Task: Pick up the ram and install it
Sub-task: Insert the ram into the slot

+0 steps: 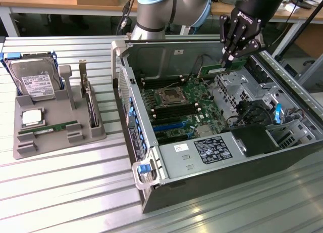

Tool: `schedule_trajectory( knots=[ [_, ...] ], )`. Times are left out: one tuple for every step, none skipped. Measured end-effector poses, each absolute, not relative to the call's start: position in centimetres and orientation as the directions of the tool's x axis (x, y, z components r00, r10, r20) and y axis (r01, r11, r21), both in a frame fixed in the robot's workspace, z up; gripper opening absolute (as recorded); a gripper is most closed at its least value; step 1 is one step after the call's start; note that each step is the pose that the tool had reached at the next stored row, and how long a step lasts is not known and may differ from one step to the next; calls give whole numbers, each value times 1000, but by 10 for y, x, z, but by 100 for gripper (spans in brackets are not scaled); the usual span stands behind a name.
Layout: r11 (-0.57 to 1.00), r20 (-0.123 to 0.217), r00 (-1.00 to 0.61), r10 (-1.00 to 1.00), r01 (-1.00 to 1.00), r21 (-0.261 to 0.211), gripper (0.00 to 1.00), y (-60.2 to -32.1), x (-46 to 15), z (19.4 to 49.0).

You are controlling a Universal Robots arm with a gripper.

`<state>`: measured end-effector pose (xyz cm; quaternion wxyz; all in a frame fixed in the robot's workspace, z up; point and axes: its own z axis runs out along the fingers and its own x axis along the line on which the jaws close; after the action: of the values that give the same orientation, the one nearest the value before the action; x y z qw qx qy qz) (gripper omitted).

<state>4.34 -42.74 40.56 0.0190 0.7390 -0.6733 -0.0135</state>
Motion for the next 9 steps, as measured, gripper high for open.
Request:
schedule_trajectory(
  knots=[
    [-93,6,93,-996,-995,46,12,-427,43,405],
    [-93,6,93,-996,-995,46,12,-427,43,405],
    [-93,6,93,-996,-995,46,12,-427,43,405],
    [-93,6,93,-996,-995,46,12,-427,43,405],
    [-93,6,93,-996,-995,46,12,-427,43,404],
    [-93,6,93,-996,-995,46,12,-427,43,404],
    [-93,6,93,-996,-995,46,12,-427,43,403],
    [-93,6,93,-996,-995,46,12,-427,43,403],
    [-93,6,93,-996,-995,46,12,-427,43,403]
  ],
)
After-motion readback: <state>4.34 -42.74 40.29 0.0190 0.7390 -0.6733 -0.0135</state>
